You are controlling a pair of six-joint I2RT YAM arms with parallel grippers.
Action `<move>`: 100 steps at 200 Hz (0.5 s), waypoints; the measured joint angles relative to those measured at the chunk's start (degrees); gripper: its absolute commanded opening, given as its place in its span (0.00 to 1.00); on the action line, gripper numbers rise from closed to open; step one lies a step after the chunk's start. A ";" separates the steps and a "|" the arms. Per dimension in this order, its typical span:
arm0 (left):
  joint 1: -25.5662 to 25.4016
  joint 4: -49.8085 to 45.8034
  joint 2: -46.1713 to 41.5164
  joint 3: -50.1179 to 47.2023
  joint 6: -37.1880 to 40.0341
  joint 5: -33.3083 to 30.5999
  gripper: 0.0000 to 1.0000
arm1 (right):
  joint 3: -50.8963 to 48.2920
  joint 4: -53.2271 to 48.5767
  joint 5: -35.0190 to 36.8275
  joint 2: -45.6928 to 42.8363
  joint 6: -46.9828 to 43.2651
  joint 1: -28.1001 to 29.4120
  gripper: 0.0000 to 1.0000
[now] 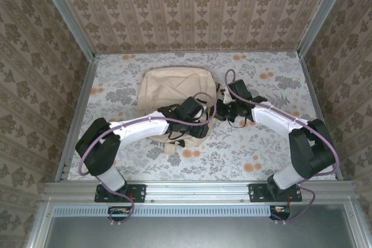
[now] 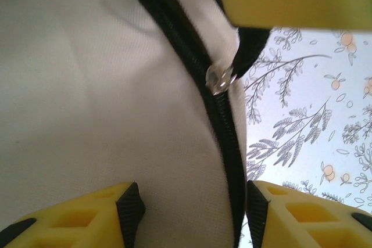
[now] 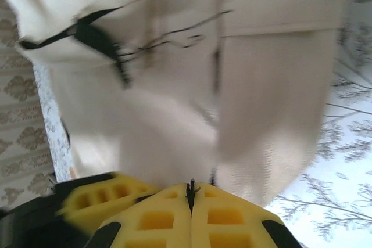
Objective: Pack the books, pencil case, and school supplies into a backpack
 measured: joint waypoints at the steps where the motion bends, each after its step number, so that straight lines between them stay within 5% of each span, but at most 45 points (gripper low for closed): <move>1: 0.11 0.26 -0.04 -0.28 -0.11 0.17 0.54 | 0.07 0.02 -0.02 0.00 -0.07 0.07 0.00; 31: 1.95 6.71 -2.67 -6.10 -0.74 3.67 0.53 | 2.16 0.04 -0.98 0.00 -2.62 2.32 0.00; 100: 2.43 15.96 -5.31 -12.74 -1.60 3.98 0.15 | 3.41 0.35 -1.11 0.46 -3.15 2.49 0.00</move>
